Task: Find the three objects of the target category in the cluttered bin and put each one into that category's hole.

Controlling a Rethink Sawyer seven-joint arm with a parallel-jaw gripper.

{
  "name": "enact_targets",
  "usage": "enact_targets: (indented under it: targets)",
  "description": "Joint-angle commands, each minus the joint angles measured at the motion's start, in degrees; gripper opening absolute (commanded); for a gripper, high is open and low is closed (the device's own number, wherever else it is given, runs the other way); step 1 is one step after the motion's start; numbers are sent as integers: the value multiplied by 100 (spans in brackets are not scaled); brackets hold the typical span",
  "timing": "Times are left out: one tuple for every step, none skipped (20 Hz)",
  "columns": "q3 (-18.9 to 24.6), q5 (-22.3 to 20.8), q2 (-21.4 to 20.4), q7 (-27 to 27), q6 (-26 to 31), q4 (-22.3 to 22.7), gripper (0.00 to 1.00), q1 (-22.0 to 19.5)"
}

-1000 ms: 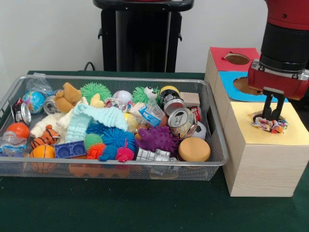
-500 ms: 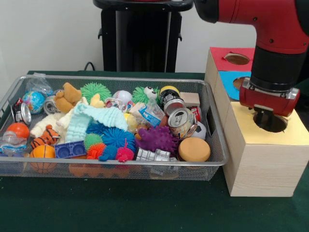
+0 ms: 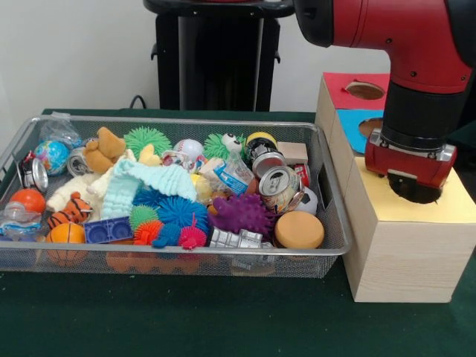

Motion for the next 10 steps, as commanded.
enact_targets:
  targets:
    - [504, -385, 204, 222, -201, 453, 0, -166]
    - [495, -412, 216, 216, -212, 424, 0, -172]
    - [428, -445, 222, 238, -191, 385, 0, -135]
    - [427, -439, 222, 266, -184, 387, 0, -140]
    - [414, -425, 220, 313, -171, 392, 0, -128]
    - [396, -419, 217, 343, -155, 390, 0, -116]
    - [367, -417, 205, 364, -120, 384, 0, -96]
    - [359, -412, 196, 372, -93, 378, 0, -85]
    - [350, -411, 179, 375, -72, 383, 0, -76]
    - [340, -410, 162, 378, -52, 387, 0, -68]
